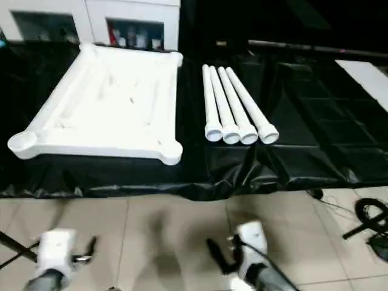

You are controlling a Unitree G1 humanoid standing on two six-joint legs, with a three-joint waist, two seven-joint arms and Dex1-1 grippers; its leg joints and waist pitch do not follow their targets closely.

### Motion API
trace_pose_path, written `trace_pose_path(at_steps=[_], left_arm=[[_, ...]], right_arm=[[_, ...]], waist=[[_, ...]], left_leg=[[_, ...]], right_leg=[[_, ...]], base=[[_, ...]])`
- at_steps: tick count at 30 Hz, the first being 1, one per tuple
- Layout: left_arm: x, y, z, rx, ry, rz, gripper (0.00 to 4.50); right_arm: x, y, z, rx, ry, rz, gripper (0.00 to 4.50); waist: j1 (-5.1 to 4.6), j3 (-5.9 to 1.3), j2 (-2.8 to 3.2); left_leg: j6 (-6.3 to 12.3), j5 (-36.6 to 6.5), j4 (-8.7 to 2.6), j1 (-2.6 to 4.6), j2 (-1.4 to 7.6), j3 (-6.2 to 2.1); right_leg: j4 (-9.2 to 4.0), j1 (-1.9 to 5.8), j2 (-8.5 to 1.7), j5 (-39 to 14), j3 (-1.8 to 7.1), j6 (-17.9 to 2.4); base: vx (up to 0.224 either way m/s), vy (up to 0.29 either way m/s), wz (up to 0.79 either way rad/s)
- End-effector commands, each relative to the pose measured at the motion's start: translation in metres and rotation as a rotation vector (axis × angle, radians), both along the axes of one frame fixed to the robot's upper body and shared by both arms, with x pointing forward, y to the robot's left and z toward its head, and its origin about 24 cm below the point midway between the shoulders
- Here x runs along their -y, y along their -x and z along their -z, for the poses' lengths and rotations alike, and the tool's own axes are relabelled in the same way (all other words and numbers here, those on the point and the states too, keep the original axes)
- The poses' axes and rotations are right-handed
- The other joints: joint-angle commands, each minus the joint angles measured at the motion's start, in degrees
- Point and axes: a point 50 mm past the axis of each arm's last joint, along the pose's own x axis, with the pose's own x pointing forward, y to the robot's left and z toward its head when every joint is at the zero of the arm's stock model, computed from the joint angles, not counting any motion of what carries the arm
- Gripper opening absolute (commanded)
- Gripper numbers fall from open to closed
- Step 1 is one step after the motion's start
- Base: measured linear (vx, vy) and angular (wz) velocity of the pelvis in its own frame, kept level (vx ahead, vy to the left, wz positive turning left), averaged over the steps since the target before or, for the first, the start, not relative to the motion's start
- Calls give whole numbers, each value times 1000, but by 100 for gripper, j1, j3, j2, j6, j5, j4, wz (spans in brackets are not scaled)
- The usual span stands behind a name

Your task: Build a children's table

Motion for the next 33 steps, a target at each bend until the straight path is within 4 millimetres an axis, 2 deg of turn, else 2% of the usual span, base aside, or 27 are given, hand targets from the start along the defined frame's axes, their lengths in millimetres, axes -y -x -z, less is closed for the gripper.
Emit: trace_pose_path(at_steps=[1,2,3,4,7,10,13,14,15,17,19,20,22,23,25,26,29,31,33], left_arm=[[-6,1,-22,97,4,39,450],[-9,3,-28,115,3,47,450],[-14,5,-36,130,-10,50,450],[-19,6,-42,139,-5,40,450],[-33,7,-56,157,-10,34,450],[-44,-4,-77,195,-50,71,450],[-47,-15,-91,232,-70,74,450],[-47,-18,-95,243,-73,74,450],[-49,-22,-102,266,-84,70,450],[-54,-32,-115,300,-104,51,450],[-58,-40,-126,313,-128,46,450],[-59,-44,-129,312,-144,55,450],[-59,-48,-132,313,-142,62,450],[-59,-52,-133,309,-145,54,450],[-60,-56,-132,300,-135,39,450],[-62,-59,-129,282,-148,30,450],[-65,-73,-117,239,-143,23,450],[-65,-76,-116,240,-149,22,450],[-60,-87,-112,226,-147,44,450]], right_arm=[[6,0,-21,54,-31,25,446],[7,1,-27,73,-37,22,446],[8,2,-36,88,-39,22,446],[10,3,-42,95,-45,24,446],[12,5,-55,114,-58,12,446],[16,3,-69,147,-62,-13,446],[19,-1,-77,165,-81,-2,446],[20,-3,-80,174,-88,-4,446],[20,-5,-85,191,-88,-3,446],[23,-12,-94,225,-99,15,446],[26,-19,-99,244,-110,38,446],[28,-22,-101,250,-114,52,446],[30,-26,-103,257,-113,61,446],[32,-28,-103,260,-112,76,446],[35,-32,-103,260,-112,99,446],[38,-34,-102,258,-108,109,446],[51,-43,-97,241,-76,146,446],[53,-45,-96,239,-74,156,446],[58,-51,-94,235,-68,171,446]], waist=[[2,-102,81],[31,-111,80],[14,-102,97],[20,-122,106],[21,-134,97],[28,-134,91],[31,-139,125],[31,-144,119],[28,-146,151],[25,-151,126],[16,-169,145],[7,-177,136],[-5,-182,144],[-2,-183,174],[-12,-198,172],[-10,-206,194],[-11,-214,195],[0,-223,205],[-7,-222,167]], left_leg=[[107,-2167,-537,33,343,-143],[88,-2199,-532,45,357,-148],[73,-2209,-544,32,342,-150],[34,-2180,-533,61,337,-149],[20,-1929,-505,57,305,-127],[23,-1860,-496,63,288,-125],[-6,-1777,-489,75,277,-125],[-39,-1761,-485,86,276,-126],[-70,-1750,-486,95,267,-129],[-97,-1712,-477,100,260,-121],[-119,-1597,-462,108,231,-128],[-125,-1559,-453,111,232,-131],[-123,-1456,-441,106,226,-125],[-130,-1429,-443,106,225,-130],[-155,-1412,-430,123,216,-124],[-156,-1329,-419,123,211,-120],[-161,-1315,-405,137,189,-113],[-186,-1268,-397,112,198,-130],[-161,-1348,-392,122,192,-122]], right_leg=[[-531,73,-352,-1726,295,-624],[-526,73,-367,-1743,309,-577],[-520,59,-338,-1712,302,-534],[-506,62,-318,-1565,301,-506],[-437,82,-275,-934,294,-547],[-427,91,-280,-877,291,-517],[-409,95,-275,-778,289,-547],[-400,101,-278,-759,284,-566],[-389,109,-278,-747,284,-586],[-384,120,-275,-703,281,-578],[-362,129,-273,-671,275,-612],[-353,132,-266,-633,272,-616],[-338,146,-267,-523,269,-646],[-332,151,-270,-501,267,-659],[-322,154,-262,-479,265,-702],[-316,157,-261,-365,267,-729],[-324,158,-259,-405,267,-737],[-298,182,-277,-345,267,-795],[-313,174,-272,-463,262,-809]], base=[[0,0,0],[0,0,0],[0,0,0],[0,0,0],[0,0,0],[0,0,0],[0,0,0],[0,0,0],[0,0,0],[0,0,0],[0,0,0],[0,0,0],[0,0,0],[0,0,0],[0,0,0],[0,0,0],[0,0,0],[0,0,0],[0,0,0]])
